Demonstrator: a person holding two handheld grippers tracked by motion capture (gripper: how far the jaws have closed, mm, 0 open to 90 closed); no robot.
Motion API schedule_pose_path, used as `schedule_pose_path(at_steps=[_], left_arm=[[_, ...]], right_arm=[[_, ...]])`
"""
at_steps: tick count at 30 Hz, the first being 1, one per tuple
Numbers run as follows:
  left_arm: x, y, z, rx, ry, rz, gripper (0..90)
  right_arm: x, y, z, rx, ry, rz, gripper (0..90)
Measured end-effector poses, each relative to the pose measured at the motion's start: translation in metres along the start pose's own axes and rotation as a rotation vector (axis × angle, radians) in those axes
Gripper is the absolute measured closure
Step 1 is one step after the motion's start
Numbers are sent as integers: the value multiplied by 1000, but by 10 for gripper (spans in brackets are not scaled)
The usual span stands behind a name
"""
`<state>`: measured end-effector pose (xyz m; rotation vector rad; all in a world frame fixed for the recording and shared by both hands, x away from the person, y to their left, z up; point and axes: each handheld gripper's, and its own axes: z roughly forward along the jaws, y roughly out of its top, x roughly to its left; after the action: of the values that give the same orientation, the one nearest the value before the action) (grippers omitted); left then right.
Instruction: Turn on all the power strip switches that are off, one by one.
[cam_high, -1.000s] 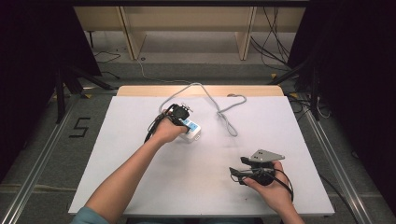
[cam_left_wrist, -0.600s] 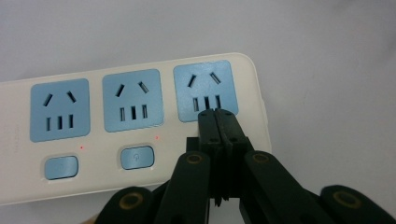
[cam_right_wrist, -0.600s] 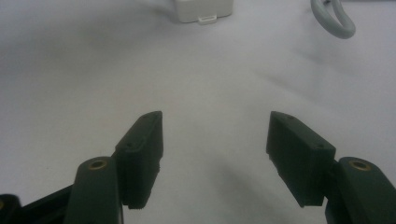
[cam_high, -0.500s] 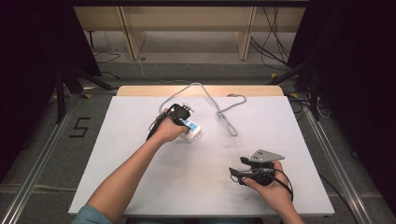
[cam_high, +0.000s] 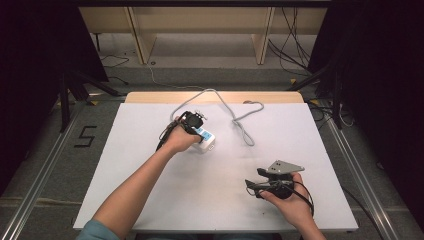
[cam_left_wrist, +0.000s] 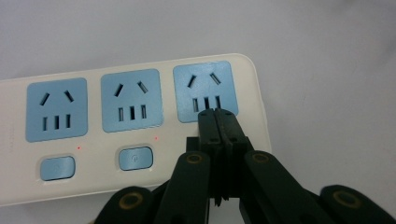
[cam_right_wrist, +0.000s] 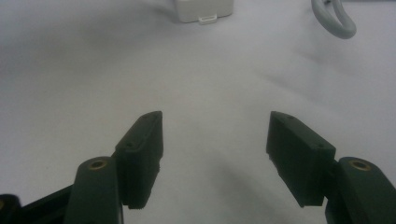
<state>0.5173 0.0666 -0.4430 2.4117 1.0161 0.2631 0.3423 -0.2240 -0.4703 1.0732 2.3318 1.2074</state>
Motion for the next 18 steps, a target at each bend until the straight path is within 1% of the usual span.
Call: schedule_pose_path(at_steps=[4,5,6,7,10,13,14,15,16,17,18], left_arm=[[0,-2,0,-18,1,2,894],[0,-3,-1,-35,-6,-12,893],[1,-4,-2,-30,-13,-18,892],[0,-6,-2,-40,-9,-21,891],[0,-9,-3,-56,-4,-23,842],[-1,-12,-7,-96,0,-28,799],[-1,-13,-9,-109,-8,-22,785],[-1,-14,-11,-134,-21,-27,759],[-2,-15,-14,-161,-36,-40,725],[-2,-16,-17,-179,-50,-47,701],[-2,-17,-20,-189,-55,-45,672]], right_arm=[[0,0,-1,2,-1,8,375],[-1,0,-1,0,-2,6,375],[-1,0,-1,0,-2,5,375],[-1,0,-1,-1,-3,5,375],[-2,0,-1,-2,-4,11,375],[-3,-1,-1,-1,-6,11,375],[-3,-1,-2,-2,-7,12,375],[-3,-1,-2,-3,-7,11,375],[-4,-1,-2,-1,-7,12,375],[-4,-1,-2,-3,-7,14,374],[-4,-1,-2,-2,-9,16,374]])
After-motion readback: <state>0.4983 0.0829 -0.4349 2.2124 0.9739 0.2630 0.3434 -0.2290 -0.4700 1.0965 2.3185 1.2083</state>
